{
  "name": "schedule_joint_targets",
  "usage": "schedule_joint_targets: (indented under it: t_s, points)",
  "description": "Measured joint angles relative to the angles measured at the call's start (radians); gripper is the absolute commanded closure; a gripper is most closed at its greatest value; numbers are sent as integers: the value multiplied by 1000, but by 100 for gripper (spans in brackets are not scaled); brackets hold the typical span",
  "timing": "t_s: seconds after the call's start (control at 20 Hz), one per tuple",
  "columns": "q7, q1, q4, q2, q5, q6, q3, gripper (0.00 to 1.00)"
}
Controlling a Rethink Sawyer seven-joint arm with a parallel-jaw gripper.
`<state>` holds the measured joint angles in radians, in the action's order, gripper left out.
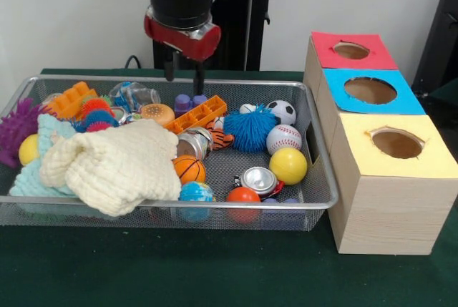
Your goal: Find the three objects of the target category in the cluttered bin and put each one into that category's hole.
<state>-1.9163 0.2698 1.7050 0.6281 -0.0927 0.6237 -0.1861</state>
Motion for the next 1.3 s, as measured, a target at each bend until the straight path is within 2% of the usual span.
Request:
schedule_joint_targets:
  t_s: [0.4,0.75,1.3]
  points:
    - [0,83,0,-5,81,0,1,0]
    - [0,197,3,-30,154,-16,21,0]
    - [0,342,30,-96,214,-155,96,0]
